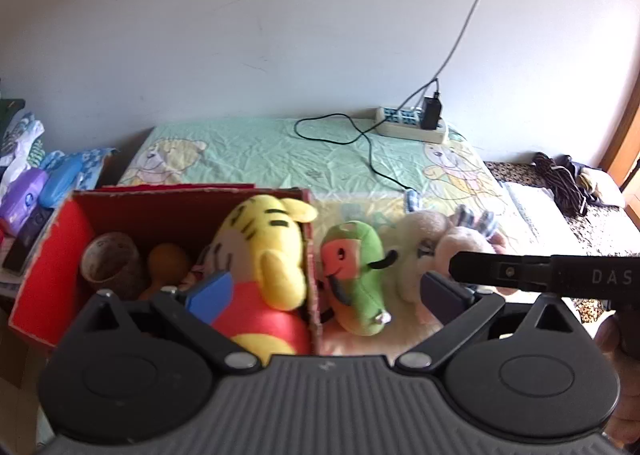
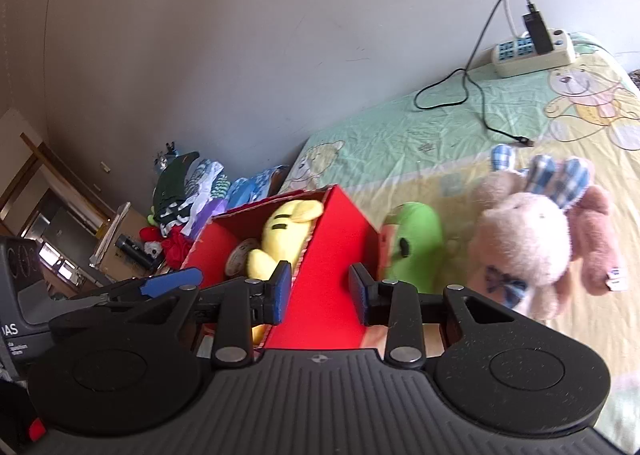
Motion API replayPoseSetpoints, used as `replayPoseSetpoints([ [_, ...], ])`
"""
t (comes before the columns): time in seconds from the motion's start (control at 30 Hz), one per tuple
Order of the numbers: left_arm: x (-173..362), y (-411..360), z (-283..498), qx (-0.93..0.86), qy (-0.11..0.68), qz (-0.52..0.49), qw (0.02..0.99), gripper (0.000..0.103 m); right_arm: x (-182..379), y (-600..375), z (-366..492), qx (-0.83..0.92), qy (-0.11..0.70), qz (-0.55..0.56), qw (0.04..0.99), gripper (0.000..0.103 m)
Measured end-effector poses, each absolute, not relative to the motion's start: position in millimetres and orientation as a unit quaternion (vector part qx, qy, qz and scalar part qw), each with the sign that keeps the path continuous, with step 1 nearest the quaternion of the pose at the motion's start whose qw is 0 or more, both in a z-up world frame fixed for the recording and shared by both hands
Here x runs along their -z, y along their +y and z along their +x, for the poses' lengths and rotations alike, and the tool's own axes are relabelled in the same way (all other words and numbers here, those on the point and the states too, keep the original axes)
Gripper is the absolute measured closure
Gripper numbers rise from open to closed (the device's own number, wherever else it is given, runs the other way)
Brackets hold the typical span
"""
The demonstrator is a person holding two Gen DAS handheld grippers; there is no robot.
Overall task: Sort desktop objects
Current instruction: 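Move the right tool back to the bed toward the pink bear plush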
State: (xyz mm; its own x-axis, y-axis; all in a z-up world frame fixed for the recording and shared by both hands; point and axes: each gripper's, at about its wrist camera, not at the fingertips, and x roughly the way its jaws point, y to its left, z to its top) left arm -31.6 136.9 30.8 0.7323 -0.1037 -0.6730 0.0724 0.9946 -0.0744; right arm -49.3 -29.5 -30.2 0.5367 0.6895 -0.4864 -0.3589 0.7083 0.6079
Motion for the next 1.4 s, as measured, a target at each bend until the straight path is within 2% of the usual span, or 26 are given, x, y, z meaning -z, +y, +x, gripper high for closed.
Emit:
replayPoseSetpoints([
  [0.3, 1.6, 54.4, -10.4, 0.114, 0.408, -0.005, 0.906, 0.003, 66.7, -110.4, -42.3, -0.214, 0.398, 0.256, 0.855, 0.067],
  [0.5, 21.6, 25.4, 0.8, 0.151, 0.437, -0.020, 0.887, 0.003, 87.6, -148.3, -34.9, -0.172, 0.410, 0.282, 0.850, 0.067],
  [0.7, 44.7, -12.5, 17.0, 0.226, 0.450, -0.030, 0.863, 0.003, 107.2, -167.8, -12.0, -0.158, 0.419, 0.318, 0.836, 0.067],
  [0.87, 72.4, -38.3, 35.3, 0.262, 0.463, -0.036, 0.846, 0.003, 116.8, -166.2, 13.1, -0.178, 0.429, 0.296, 0.835, 0.067],
  [1.3, 107.3, -35.5, 65.5, 0.278, 0.470, -0.035, 0.837, 0.004, 138.9, -145.2, 60.1, -0.229, 0.470, 0.279, 0.805, 0.066],
  [1.4, 107.5, -26.6, 69.9, 0.277, 0.471, -0.047, 0.836, 0.007, 145.6, -143.5, 63.3, -0.236, 0.477, 0.291, 0.795, 0.069],
])
